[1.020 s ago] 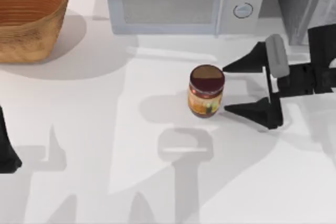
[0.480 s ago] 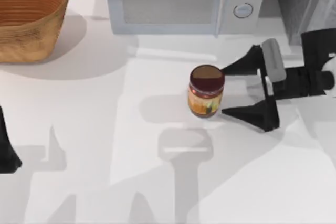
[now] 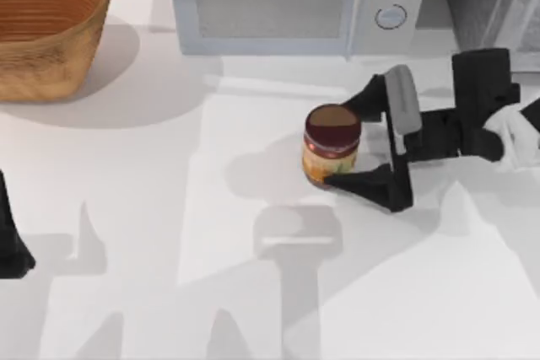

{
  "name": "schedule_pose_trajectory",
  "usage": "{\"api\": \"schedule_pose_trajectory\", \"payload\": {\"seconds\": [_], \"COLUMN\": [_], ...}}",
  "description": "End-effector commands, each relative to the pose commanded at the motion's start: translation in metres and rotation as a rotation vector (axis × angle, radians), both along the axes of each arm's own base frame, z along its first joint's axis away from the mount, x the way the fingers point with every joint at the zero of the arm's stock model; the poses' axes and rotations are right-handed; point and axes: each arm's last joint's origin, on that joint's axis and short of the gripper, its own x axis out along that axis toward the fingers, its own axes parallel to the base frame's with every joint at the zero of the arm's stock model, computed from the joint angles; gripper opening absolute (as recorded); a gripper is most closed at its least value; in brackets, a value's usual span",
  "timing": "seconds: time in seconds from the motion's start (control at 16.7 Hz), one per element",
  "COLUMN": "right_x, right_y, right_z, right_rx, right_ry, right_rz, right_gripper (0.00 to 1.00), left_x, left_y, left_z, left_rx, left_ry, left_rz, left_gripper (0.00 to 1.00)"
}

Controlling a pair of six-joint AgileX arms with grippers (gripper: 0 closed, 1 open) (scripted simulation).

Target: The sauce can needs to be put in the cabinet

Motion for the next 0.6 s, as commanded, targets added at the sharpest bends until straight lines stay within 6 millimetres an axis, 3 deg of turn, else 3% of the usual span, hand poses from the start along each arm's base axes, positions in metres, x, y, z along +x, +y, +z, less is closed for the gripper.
{"api": "schedule_pose_trajectory", "payload": {"seconds": [0.24,0.48,0.6], "right_x": [-0.003,-0.003,-0.003], "right_y": [0.021,0.022,0.022], "right_z": [-0.003,-0.003,-0.003], "right_rx": [0.001,0.001,0.001], "right_ry": [0.0,0.0,0.0], "right_rz": [0.0,0.0,0.0], "right_gripper": [1.0,1.0,0.85], "left_x": [0.0,0.0,0.0], "left_y": [0.0,0.0,0.0], "left_z": [0.0,0.0,0.0], "left_rx": [0.0,0.0,0.0], "left_ry": [0.0,0.0,0.0], "left_rz": [0.0,0.0,0.0], "left_gripper": [1.0,1.0,1.0]}}
